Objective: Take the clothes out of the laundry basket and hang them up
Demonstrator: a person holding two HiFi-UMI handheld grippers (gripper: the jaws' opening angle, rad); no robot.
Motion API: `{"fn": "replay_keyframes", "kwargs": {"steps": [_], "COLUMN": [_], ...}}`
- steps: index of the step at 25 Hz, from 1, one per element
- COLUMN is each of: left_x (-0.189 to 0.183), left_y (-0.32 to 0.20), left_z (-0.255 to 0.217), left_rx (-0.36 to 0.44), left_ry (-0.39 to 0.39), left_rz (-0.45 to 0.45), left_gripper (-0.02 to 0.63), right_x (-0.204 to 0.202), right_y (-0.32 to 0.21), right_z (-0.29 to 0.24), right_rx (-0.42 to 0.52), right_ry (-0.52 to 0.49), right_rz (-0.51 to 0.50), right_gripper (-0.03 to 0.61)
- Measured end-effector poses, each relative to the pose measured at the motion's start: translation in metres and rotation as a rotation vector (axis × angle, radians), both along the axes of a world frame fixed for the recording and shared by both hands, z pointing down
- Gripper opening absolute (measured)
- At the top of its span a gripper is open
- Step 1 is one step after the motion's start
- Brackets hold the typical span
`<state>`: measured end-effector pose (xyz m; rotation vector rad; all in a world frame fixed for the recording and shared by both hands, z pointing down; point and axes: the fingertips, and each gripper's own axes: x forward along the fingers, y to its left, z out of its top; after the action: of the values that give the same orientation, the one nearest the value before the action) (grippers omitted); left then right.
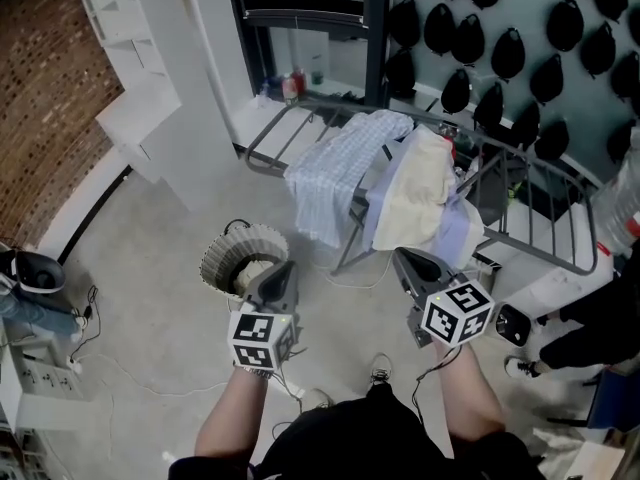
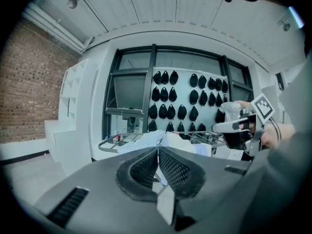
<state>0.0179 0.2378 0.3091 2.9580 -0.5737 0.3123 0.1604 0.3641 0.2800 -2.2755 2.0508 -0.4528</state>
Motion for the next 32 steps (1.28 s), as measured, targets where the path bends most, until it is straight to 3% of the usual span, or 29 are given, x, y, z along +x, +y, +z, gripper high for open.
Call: {"fn": "replay_keyframes", "kwargs": {"steps": [13, 32], "left_x": [-0.03, -0.061], "left_y": [-0.001, -0.013], "left_z": [0.002, 0.006], "left_rx": [-0.028, -0.003], "left_ry": [0.004, 0.023], "left_rz": [0.036, 0.012], "left_gripper": [0.011, 0.011], "right_x": [-0.037, -0.069], "right_y": [0.0, -0.013], "right_z": [-0.002, 0.002], "right_rx": [-0.005, -0.011], "right_ry": [0.008, 0.043], "right_rz": [0.026, -0.013], "right_gripper": [0.005, 0.005]}}
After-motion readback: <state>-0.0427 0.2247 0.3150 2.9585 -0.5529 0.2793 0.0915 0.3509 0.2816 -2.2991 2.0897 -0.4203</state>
